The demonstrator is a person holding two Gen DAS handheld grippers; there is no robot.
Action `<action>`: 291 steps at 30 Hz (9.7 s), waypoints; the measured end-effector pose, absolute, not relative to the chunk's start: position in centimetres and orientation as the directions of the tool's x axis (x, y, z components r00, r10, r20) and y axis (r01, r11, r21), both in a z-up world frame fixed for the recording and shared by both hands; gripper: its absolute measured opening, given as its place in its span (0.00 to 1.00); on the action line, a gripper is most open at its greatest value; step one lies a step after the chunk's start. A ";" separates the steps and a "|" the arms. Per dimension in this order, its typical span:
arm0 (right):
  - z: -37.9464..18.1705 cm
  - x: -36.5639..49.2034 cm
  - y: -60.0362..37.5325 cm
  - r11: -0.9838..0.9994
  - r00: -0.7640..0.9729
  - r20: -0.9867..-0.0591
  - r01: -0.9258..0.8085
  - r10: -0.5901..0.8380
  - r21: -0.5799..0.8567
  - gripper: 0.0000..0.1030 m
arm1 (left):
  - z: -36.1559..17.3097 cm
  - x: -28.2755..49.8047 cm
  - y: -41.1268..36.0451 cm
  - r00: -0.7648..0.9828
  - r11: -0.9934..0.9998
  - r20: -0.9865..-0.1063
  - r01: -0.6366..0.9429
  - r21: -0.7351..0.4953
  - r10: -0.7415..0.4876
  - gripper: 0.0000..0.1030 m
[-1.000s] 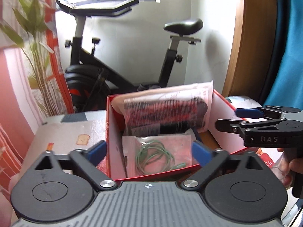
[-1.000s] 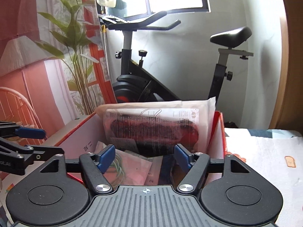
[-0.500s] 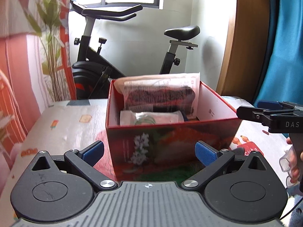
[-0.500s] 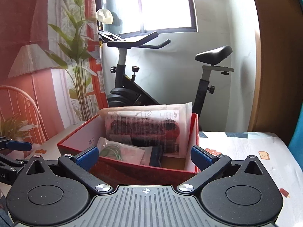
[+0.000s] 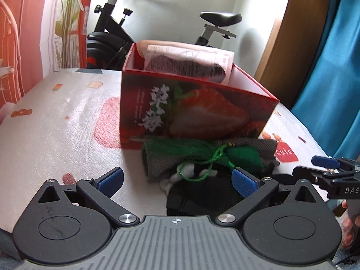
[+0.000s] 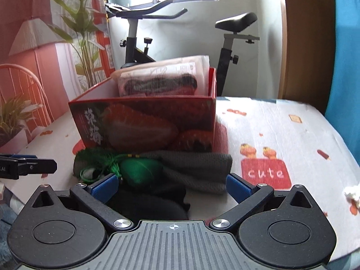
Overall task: Organize soft objects
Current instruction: 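Move the left tool down to the black eye mask, then close the left tool on the eye mask strap and lift it, then carry the eye mask with the left tool into the red box, then open the left tool to release the eye mask in the box, then lower the left tool onto the green tassel and grey mesh, close, then lift the green tassel with the left tool and carry it over the box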
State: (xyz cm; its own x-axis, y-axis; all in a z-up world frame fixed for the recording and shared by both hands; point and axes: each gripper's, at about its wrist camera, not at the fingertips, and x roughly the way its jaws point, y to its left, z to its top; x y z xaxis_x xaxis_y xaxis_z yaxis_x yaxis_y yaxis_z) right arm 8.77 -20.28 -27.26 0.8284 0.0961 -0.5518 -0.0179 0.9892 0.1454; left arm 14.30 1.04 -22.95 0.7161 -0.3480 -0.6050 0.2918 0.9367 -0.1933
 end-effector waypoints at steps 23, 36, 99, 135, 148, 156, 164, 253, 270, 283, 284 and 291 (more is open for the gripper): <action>-30.9 8.3 -20.2 0.975 0.688 -0.703 -0.033 0.181 0.218 0.39 | -26.5 14.2 0.9 0.613 0.914 -0.679 0.291 -0.281 -0.404 0.99; -31.6 9.5 -18.6 0.991 0.734 -0.666 -0.096 0.133 0.092 0.21 | -28.3 14.8 0.5 0.549 0.900 -0.714 0.289 -0.327 -0.435 0.99; -19.7 10.6 -19.3 0.963 0.904 -0.341 -0.267 0.258 0.019 0.12 | -17.2 12.7 1.9 0.844 0.918 -0.368 0.333 -0.215 -0.392 0.05; -24.6 32.2 -19.8 0.982 0.756 -0.641 -0.188 0.131 -0.022 0.12 | -20.1 31.6 -2.8 0.681 0.938 -0.656 0.317 -0.137 -0.326 0.06; -21.7 29.6 -20.4 0.988 0.814 -0.565 -0.157 0.133 0.007 0.52 | -18.3 29.9 -2.6 0.706 0.940 -0.639 0.330 -0.085 -0.306 0.63; -19.0 24.0 -20.7 0.983 0.890 -0.419 -0.179 0.179 0.039 1.00 | -15.5 26.0 -2.2 0.825 0.961 -0.518 0.275 0.019 -0.226 1.00; -19.6 18.9 -21.4 0.975 0.917 -0.336 -0.177 0.214 0.137 1.00 | -14.9 22.7 -0.7 0.846 0.977 -0.498 0.213 -0.009 -0.189 1.00; -33.5 15.7 -19.7 0.941 0.804 -0.492 -0.251 0.333 0.226 0.36 | -28.4 23.0 -8.3 0.477 0.825 -0.680 0.408 -0.391 -0.557 0.50; -20.1 15.6 -20.2 0.926 0.877 -0.300 -0.367 0.375 0.087 0.36 | -17.6 21.3 -5.4 0.601 0.775 -0.490 0.498 -0.389 -0.632 0.50; -9.5 22.7 -16.4 0.881 0.866 -0.242 -0.467 0.437 -0.080 0.37 | -8.0 23.5 -3.7 0.750 0.807 -0.305 0.512 -0.294 -0.587 0.50; -9.5 23.3 -16.0 0.879 0.864 -0.247 -0.470 0.439 -0.083 0.37 | -7.8 23.8 -3.5 0.757 0.812 -0.300 0.509 -0.285 -0.580 0.50; -14.0 27.4 -15.7 0.889 0.829 -0.380 -0.457 0.410 -0.038 0.37 | -10.3 27.2 -2.7 0.731 0.815 -0.363 0.487 -0.315 -0.577 0.50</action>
State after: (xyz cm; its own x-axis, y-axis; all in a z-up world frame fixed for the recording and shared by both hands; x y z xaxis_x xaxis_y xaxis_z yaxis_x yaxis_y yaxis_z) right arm 27.38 -15.69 -13.99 0.8294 0.4098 -0.3797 -0.4565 0.8889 -0.0378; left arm 27.21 -2.66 -10.33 0.7313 -0.5773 -0.3632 0.4868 0.8148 -0.3149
